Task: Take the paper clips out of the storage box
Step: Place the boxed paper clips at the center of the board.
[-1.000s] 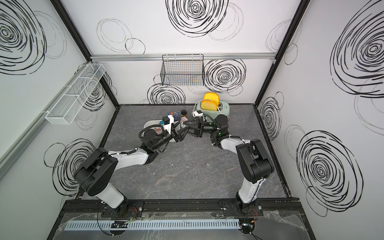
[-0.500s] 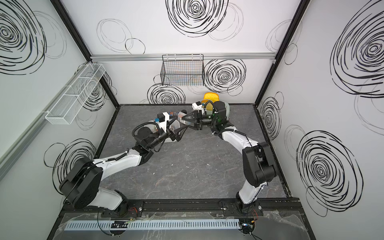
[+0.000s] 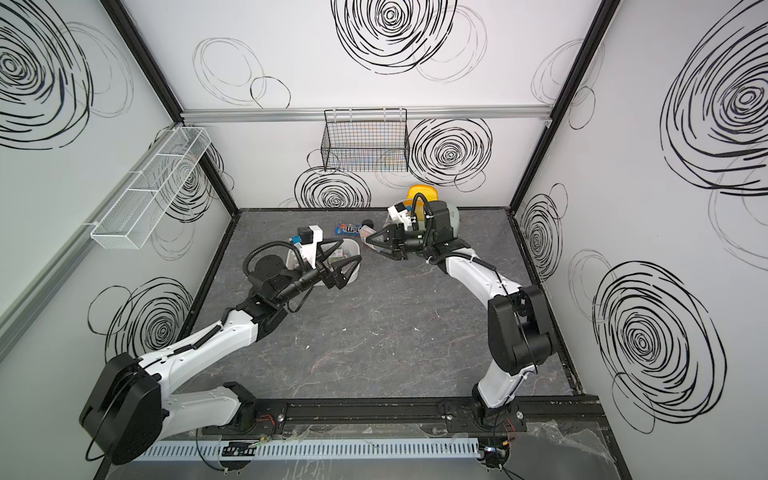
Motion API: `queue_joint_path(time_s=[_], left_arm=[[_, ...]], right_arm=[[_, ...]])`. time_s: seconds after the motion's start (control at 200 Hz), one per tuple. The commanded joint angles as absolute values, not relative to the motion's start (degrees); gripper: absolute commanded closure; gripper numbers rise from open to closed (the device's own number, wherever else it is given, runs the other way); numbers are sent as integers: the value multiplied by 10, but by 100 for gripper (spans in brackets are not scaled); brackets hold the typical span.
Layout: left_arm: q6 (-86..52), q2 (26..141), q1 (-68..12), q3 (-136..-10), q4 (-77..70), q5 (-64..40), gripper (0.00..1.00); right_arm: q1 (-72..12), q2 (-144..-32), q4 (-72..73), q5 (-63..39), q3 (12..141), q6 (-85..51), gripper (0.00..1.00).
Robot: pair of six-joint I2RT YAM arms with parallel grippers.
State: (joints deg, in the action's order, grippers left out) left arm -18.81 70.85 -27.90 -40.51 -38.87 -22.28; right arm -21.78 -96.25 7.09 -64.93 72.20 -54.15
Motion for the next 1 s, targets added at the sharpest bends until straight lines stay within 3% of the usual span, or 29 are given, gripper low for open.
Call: queue_joint_path(time_s=[0.0,0.08,0.245,0.45,0.565,0.68,0.995], left_arm=[[-264,721,-245,-450,-306,-233,2],[-330,754,-215,-519,-187,-257,1],[-472,796,-181,-584,-101,-326,1],[-589,806,-175,-604,-6,-378,0],[-674,798,-184,-548,-30,-400,5],[-733,780,-194,-496,-77,-400,10],[-746,785,-200,-496,-94,-396,8]], right_arm=[[-233,-956,6,-614,754,-453,100],[-249,-949,-60,-551,766,-369,100],[-293,-912,-86,-381,735,-256,100],[-349,-879,-64,-215,688,-171,100],[-383,-861,-34,-138,660,-137,100],[-396,-859,-25,-105,648,-127,100],[-428,-858,-23,-75,638,-105,100]])
